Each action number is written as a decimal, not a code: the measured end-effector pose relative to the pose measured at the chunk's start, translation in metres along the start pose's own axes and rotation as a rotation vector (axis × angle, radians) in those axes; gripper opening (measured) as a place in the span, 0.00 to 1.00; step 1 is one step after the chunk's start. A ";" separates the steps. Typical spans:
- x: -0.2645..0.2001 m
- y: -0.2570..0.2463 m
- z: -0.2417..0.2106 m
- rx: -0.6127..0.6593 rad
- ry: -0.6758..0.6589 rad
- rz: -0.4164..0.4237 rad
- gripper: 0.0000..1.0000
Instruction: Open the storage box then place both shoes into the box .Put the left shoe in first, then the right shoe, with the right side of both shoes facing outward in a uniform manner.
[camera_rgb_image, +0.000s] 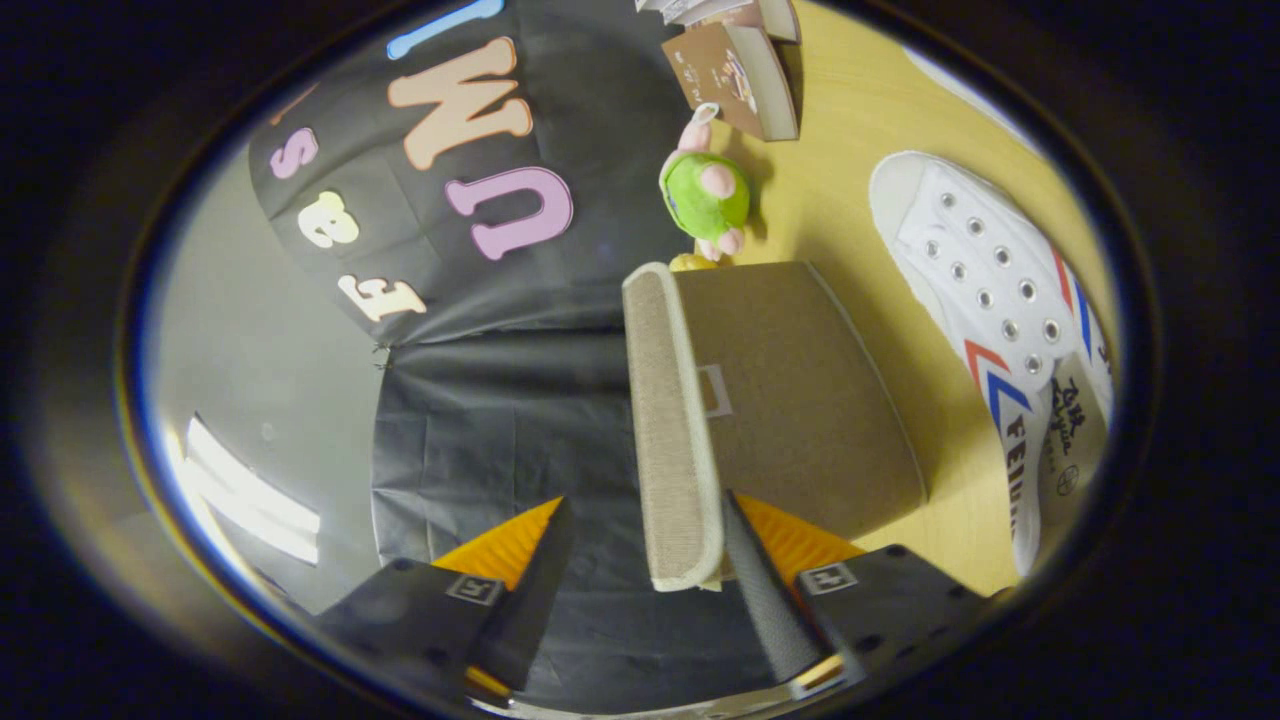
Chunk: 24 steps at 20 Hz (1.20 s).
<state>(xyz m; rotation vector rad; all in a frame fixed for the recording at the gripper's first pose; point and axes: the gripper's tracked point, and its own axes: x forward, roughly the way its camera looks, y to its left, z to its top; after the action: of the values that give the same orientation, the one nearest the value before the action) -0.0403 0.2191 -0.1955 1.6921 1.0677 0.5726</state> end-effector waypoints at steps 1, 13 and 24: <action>-0.002 0.005 -0.002 -0.002 0.007 0.009 0.77; 0.007 0.010 -0.017 -0.141 0.032 -0.070 0.13; 0.052 0.096 -0.081 -0.455 0.167 -0.028 0.10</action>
<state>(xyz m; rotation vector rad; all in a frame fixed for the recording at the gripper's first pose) -0.0406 0.2949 -0.0825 1.2463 0.9853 0.8778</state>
